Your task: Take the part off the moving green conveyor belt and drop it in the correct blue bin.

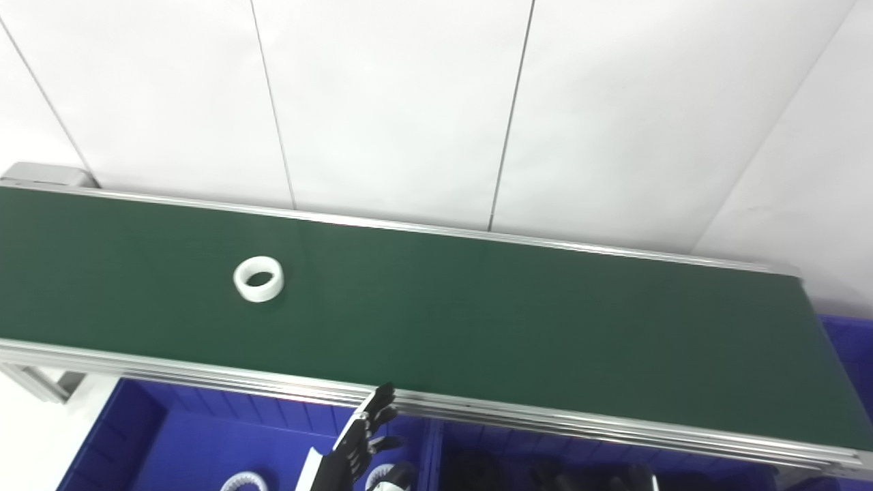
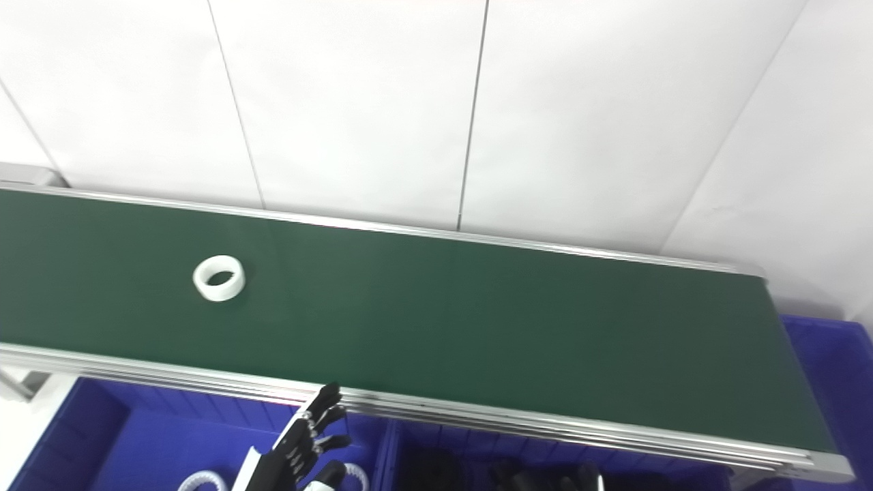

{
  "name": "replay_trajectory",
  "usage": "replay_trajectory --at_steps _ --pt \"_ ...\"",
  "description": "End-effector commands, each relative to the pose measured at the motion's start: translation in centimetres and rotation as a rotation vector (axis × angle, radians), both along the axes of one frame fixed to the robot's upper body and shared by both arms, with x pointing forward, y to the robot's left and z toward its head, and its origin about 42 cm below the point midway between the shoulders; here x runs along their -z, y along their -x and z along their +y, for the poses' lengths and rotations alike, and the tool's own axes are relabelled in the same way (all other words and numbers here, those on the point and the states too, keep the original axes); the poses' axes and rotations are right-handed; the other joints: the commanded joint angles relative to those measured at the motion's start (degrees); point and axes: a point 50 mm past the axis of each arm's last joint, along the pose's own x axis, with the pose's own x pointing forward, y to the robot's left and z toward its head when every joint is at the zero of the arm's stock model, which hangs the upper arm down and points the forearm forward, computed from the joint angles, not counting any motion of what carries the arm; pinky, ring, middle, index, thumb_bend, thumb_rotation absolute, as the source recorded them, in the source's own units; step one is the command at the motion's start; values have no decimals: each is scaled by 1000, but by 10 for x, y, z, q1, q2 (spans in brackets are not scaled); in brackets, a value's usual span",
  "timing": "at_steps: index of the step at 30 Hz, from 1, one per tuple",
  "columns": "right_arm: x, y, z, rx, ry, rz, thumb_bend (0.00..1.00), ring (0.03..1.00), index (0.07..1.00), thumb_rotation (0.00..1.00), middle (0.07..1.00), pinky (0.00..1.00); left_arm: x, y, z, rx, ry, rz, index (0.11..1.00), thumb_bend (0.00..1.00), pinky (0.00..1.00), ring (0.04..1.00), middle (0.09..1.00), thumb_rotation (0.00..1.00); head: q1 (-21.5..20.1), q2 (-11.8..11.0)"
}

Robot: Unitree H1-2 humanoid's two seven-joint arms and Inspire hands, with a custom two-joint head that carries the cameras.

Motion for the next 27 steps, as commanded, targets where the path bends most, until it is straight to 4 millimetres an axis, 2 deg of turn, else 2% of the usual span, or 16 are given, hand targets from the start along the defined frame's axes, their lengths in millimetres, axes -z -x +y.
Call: replay_trajectory --at_steps 1,2,4,5,6,7,10,13,15,16,19,21,24,27 --pt "-8 -3 -1 -2 13 -68 765 960 1000 1000 1000 890 -22 -7 -3 -15 45 -84 865 556 657 831 885 621 0 0" --pt "-7 -3 -1 0 13 -70 765 959 1000 1000 1000 893 -33 -11 0 -19 39 -93 833 619 627 805 860 570 5 3" --pt "-6 -4 -1 3 11 -74 766 958 1000 1000 1000 893 -50 -22 6 -32 5 -130 801 677 595 780 833 515 8 4" --pt "-6 -4 -1 4 9 -75 761 960 1000 1000 1000 892 -57 -27 9 -39 -15 -151 737 759 532 720 771 456 8 4" --pt "-6 -5 -1 5 8 -75 752 964 1000 1000 1000 891 -65 -38 14 -48 -26 -180 657 869 469 639 691 352 11 4" --pt "-6 -5 -1 4 7 -75 749 965 1000 1000 1000 892 -70 -45 17 -54 -32 -198 639 895 458 619 672 324 11 4" --pt "-4 -7 -1 2 -11 -76 743 974 1000 1000 1000 913 -92 -87 36 -82 -157 -309 596 980 437 576 623 270 14 3" --pt "-3 -9 -1 0 -2 -74 764 968 1000 1000 1000 902 -113 -130 58 -74 -364 -359 611 1000 448 623 652 279 14 -1" --pt "-2 -9 -1 0 -2 -74 761 967 1000 1000 1000 901 -120 -148 65 -64 -457 -371 647 1000 531 675 695 288 13 -2" --pt "-1 -9 -2 2 -3 -73 761 967 1000 1000 1000 901 -122 -158 66 -60 -512 -380 649 1000 536 677 697 288 14 -5" --pt "-1 -9 -3 2 -4 -69 775 960 1000 1000 1000 886 -129 -187 66 -59 -677 -417 714 931 785 761 764 276 14 -8" --pt "-1 -8 -3 0 -6 -67 777 964 1000 1000 1000 889 -135 -207 65 -60 -787 -460 731 913 837 772 780 247 14 -8" --pt "0 -8 -4 -2 -9 -68 771 965 1000 1000 1000 898 -142 -231 64 -54 -910 -506 731 921 848 775 784 230 13 -7" --pt "0 -8 -3 -8 -5 -67 771 967 1000 1000 1000 906 -139 -259 63 -37 -1033 -529 731 928 833 781 788 219 12 -6"
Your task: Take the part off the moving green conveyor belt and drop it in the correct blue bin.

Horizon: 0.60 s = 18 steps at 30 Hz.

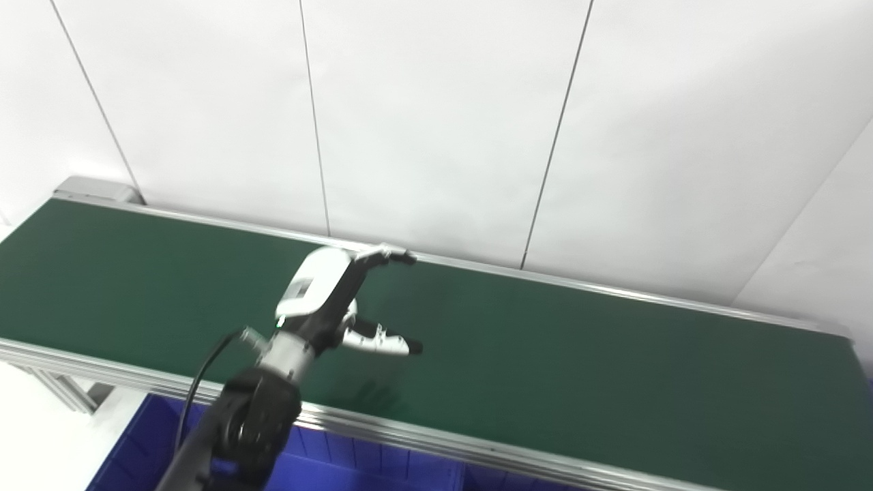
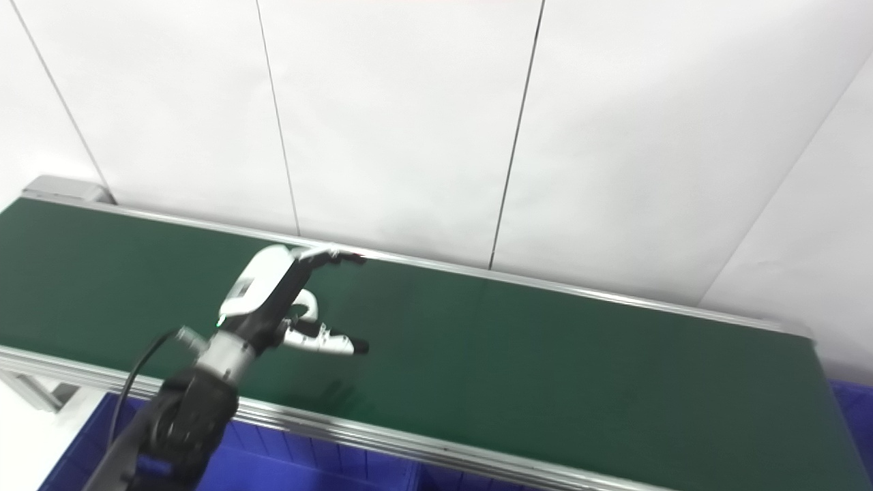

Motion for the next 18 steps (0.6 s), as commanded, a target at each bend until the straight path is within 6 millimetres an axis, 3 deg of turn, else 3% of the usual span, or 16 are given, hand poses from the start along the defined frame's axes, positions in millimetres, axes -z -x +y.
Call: replay_trajectory --at_steps 1,7,18 --pt "-6 1 1 -6 10 -62 770 966 1000 1000 1000 905 -17 -21 -4 16 -74 -99 729 935 822 782 790 215 0 1" --pt "-9 0 6 -1 8 -66 761 958 1000 1000 1000 884 2 -61 5 14 -255 -28 733 952 854 817 802 196 -10 9" --pt "-14 -1 14 1 -11 -77 735 950 1000 1000 1000 858 32 -92 9 45 -497 144 696 944 884 844 803 276 -23 22"
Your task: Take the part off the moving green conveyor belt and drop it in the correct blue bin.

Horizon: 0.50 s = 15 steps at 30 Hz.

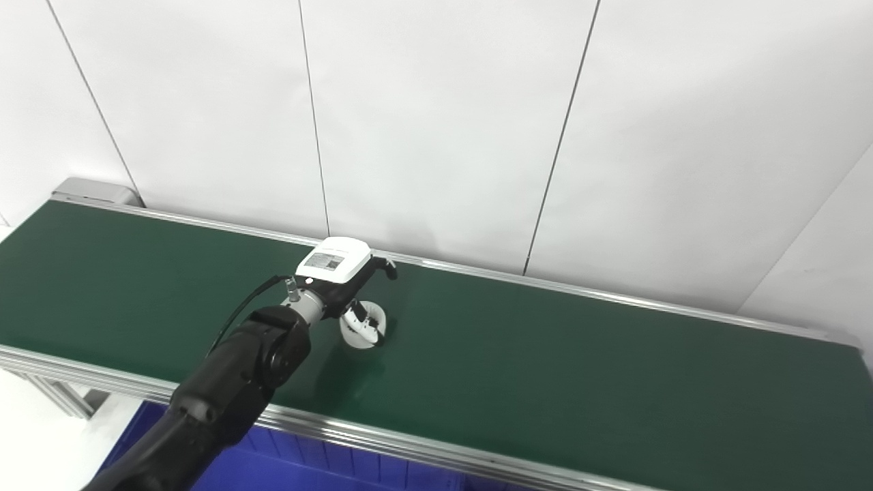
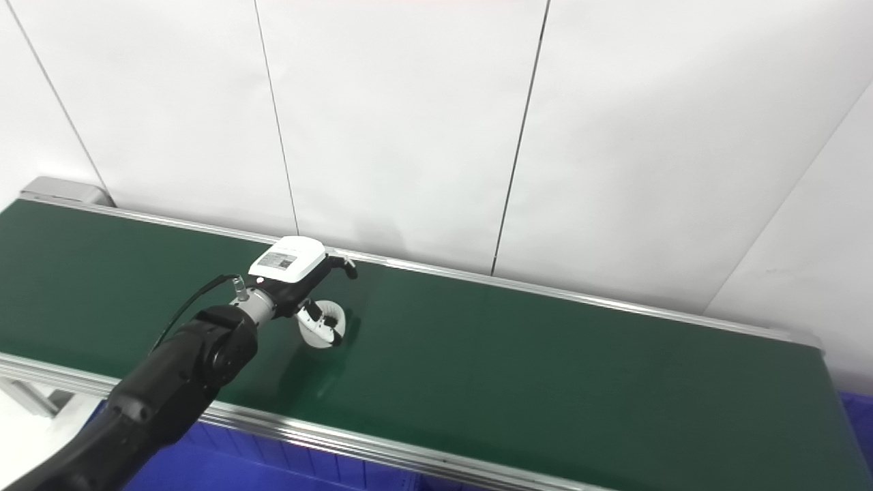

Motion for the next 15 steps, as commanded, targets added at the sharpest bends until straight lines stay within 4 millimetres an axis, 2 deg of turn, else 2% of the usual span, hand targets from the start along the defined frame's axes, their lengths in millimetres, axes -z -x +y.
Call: replay_trajectory --at_steps 1,3,8,14,15 --pt "-12 0 4 4 0 -70 737 952 1000 1000 1000 859 -29 -19 -6 34 -53 -43 696 931 894 848 801 284 -1 3" --pt "-13 0 5 4 1 -73 724 947 1000 1000 1000 844 -28 -21 -8 46 -83 -11 652 935 883 807 749 268 -2 4" --pt "-14 0 7 4 -4 -74 731 948 1000 1000 1000 848 -24 -27 -11 58 -210 38 623 939 839 772 718 281 -5 9" --pt "-16 1 7 -2 3 -75 755 943 1000 1000 1000 836 -15 -29 -14 58 -189 105 565 928 742 690 650 261 -11 16" --pt "-16 1 8 -1 4 -76 753 942 1000 1000 1000 833 -13 -28 -14 55 -168 123 520 688 724 631 590 154 -11 16"
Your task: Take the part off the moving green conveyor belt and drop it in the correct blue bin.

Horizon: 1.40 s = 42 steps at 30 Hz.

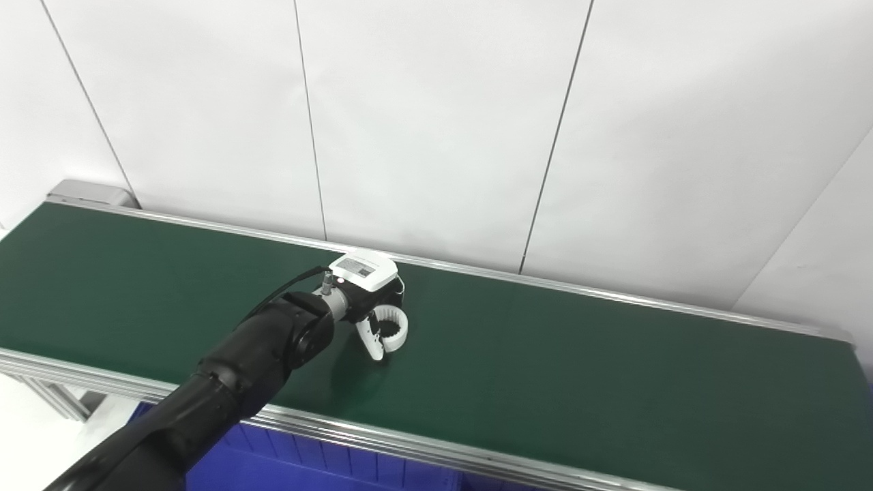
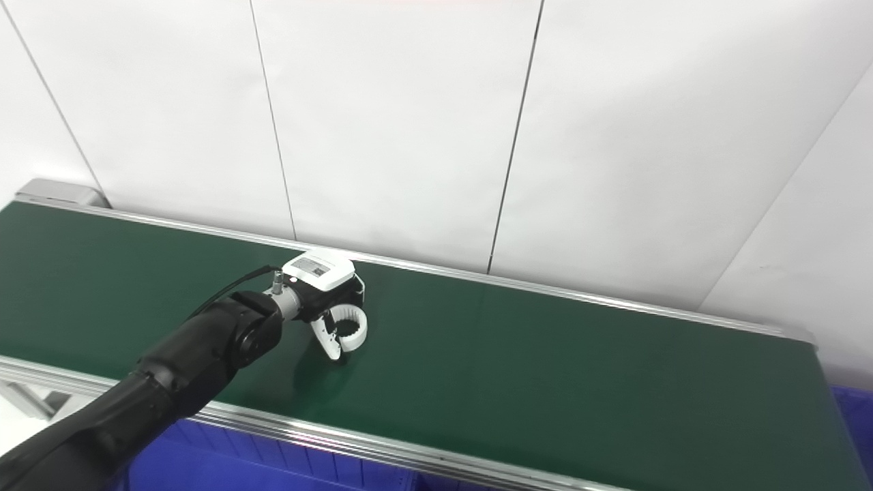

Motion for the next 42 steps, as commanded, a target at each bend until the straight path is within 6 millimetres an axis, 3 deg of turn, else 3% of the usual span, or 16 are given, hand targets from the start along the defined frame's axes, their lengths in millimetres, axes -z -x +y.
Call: replay_trajectory --at_steps 1,3,7,13,20,22,26,31,38,42 --pt "-10 0 3 4 10 -60 752 942 1000 1000 1000 831 -11 -9 7 -35 32 22 505 606 717 612 570 118 -2 3" --pt "-11 1 3 7 10 -61 762 941 1000 1000 1000 824 -4 -5 5 -22 62 54 491 539 633 528 504 86 -4 7" --pt "-13 2 4 4 12 -60 761 941 1000 1000 1000 816 6 4 -2 46 57 48 492 526 444 435 462 4 -6 9" --pt "-14 3 4 1 25 -57 767 932 1000 1000 1000 812 2 14 -15 75 145 -1 503 523 377 374 425 0 -5 15" --pt "-17 3 5 4 23 -56 787 926 1000 1000 1000 809 -22 22 -22 126 213 -81 500 524 453 423 449 0 -3 24" --pt "-21 3 5 3 23 -63 779 924 1000 1000 1000 816 -43 30 -23 163 239 -127 499 525 487 431 452 0 11 52" --pt "-32 3 3 10 23 -61 783 922 1000 1000 1000 833 -98 71 -17 251 272 -239 499 525 495 422 459 0 27 87" --pt "-46 2 -1 10 6 -66 778 935 1000 1000 1000 846 -123 127 1 247 289 -252 497 524 539 445 471 0 54 135" --pt "-60 2 -14 1 -19 -62 762 932 1000 1000 1000 862 -111 201 22 176 268 -138 502 523 520 447 469 0 68 163" --pt "-64 0 -20 -8 -20 -61 759 910 998 983 990 824 -95 228 29 142 252 -54 488 523 559 481 482 0 72 170"
